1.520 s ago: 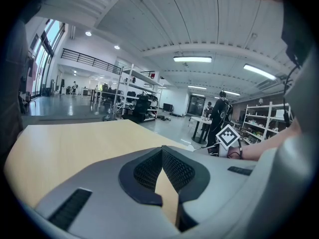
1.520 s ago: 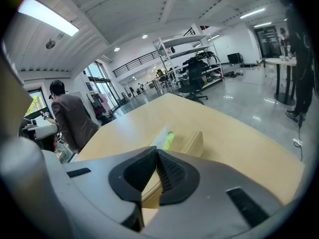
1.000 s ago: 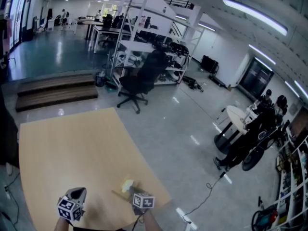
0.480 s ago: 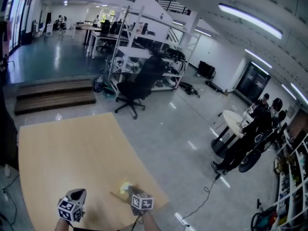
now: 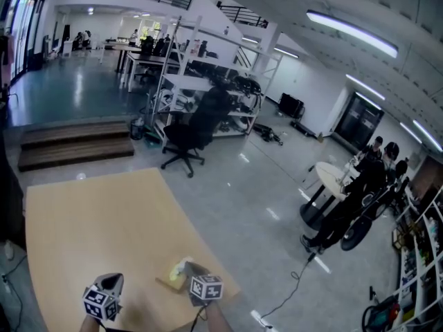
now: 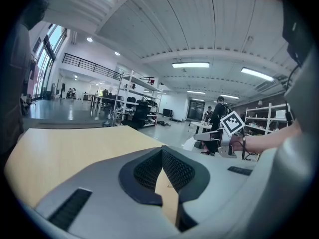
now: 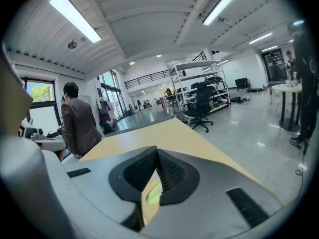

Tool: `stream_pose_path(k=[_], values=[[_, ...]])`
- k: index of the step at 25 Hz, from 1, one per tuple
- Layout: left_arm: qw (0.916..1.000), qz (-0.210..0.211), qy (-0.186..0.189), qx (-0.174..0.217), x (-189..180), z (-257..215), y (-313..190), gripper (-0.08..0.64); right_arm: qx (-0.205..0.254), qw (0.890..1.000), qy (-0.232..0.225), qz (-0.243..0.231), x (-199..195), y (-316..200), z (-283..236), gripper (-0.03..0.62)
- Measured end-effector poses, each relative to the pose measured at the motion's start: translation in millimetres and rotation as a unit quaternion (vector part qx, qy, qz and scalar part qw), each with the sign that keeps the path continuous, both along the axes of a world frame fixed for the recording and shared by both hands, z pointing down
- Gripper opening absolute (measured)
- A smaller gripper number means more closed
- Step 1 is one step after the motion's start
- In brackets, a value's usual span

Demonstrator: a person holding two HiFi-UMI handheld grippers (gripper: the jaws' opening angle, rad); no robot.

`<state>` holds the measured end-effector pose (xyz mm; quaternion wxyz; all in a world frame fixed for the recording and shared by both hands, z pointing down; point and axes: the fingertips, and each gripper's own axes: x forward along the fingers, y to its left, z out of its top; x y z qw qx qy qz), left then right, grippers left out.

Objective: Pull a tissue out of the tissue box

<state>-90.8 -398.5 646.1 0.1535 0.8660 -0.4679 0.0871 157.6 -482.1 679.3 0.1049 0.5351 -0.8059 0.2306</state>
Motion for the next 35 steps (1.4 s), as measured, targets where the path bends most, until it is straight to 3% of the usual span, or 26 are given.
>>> stream_pose_path(k=[16,35], values=[[0.9998,0.004,0.005,0.02,3.4,-7.7,1.7,0.008,0.041,0.999,-0.004,0.001,-0.8,8.3,-29.8,0.002],[0.9996,0.006,0.008,0.028,4.8,-15.3,21.4,0.008,0.097,0.994,0.045,0.005,-1.2,66.8,-67.5,0.002]])
